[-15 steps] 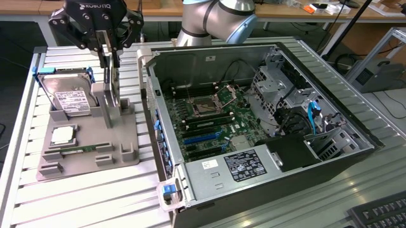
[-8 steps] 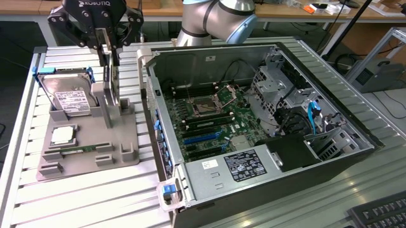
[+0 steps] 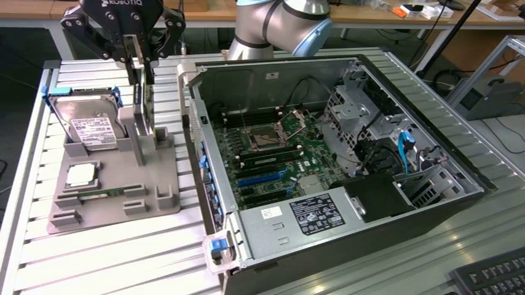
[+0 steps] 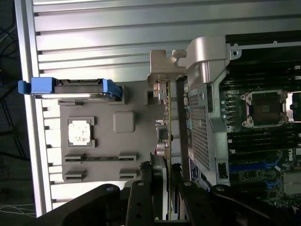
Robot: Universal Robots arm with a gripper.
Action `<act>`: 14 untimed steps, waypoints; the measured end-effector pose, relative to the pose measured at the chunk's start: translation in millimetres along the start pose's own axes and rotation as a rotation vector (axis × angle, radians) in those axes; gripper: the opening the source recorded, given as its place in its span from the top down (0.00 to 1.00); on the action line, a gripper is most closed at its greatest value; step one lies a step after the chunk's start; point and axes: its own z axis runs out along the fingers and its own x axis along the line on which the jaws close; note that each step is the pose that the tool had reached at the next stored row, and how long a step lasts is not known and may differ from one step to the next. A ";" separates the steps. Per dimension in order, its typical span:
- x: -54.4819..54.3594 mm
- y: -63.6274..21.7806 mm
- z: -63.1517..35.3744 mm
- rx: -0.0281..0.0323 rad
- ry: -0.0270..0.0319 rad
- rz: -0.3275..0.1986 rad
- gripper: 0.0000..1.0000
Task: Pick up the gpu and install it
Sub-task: 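Pick up the gpu and move the gpu toward the slot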
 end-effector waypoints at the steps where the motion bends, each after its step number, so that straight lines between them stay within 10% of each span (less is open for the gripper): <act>1: 0.0 0.0 -0.6 0.0000 0.0001 0.000 0.73; 14: -0.1 0.2 -5.2 0.0000 0.0000 0.000 0.73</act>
